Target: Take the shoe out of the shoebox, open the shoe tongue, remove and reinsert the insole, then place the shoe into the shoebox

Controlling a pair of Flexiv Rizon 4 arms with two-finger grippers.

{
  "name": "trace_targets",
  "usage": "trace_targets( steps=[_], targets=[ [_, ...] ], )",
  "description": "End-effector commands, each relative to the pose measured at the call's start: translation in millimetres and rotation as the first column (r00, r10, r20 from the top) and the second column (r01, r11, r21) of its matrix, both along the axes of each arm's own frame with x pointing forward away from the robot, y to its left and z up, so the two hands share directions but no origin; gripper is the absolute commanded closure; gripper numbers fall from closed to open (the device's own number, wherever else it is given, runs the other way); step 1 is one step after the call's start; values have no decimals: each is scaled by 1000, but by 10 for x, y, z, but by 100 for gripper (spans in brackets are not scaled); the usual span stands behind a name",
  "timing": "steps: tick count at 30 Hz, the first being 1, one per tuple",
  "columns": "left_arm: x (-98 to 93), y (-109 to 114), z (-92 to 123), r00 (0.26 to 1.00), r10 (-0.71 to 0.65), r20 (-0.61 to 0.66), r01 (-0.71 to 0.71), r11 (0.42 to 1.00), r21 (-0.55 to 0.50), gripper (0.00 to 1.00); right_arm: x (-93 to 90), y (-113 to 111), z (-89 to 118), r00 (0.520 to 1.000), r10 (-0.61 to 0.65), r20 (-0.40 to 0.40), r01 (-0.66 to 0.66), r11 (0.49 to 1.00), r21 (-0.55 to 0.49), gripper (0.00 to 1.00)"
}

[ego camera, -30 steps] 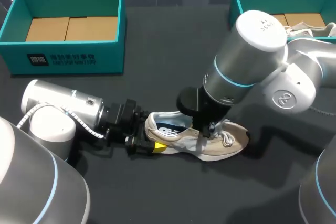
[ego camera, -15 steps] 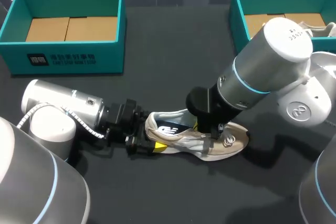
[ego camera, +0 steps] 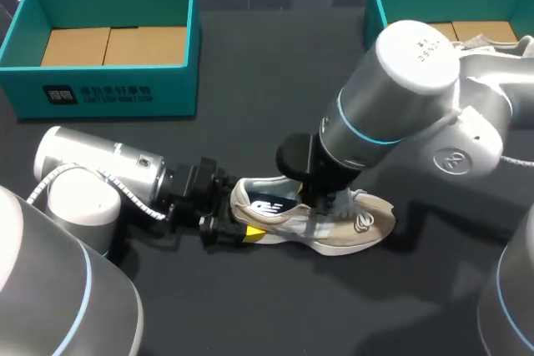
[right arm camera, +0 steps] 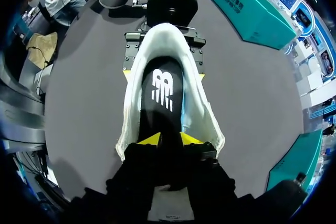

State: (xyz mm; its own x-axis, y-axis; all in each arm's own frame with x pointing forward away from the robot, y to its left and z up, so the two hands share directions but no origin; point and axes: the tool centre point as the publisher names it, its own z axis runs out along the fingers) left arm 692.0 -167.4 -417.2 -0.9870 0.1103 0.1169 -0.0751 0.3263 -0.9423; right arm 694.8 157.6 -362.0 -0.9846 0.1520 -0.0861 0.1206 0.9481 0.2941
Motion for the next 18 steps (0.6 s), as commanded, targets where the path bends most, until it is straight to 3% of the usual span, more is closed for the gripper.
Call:
trace_targets(
  steps=[1,6,9,18],
  targets=[
    [9,-19,-14,1000,1,0,-1,1000,0,100,-18,143,-48,1000,-28,6,28,994,-107,76],
    [9,-19,-14,1000,1,0,-1,1000,0,100,6,146,-135,998,-66,-3,65,989,-132,72],
    [9,-19,-14,1000,1,0,-1,1000,0,100,20,125,-178,997,-79,-12,77,986,-148,64],
    [9,-19,-14,1000,1,0,-1,1000,0,100,80,26,-339,994,-97,-47,90,987,-136,61]
  ],
)
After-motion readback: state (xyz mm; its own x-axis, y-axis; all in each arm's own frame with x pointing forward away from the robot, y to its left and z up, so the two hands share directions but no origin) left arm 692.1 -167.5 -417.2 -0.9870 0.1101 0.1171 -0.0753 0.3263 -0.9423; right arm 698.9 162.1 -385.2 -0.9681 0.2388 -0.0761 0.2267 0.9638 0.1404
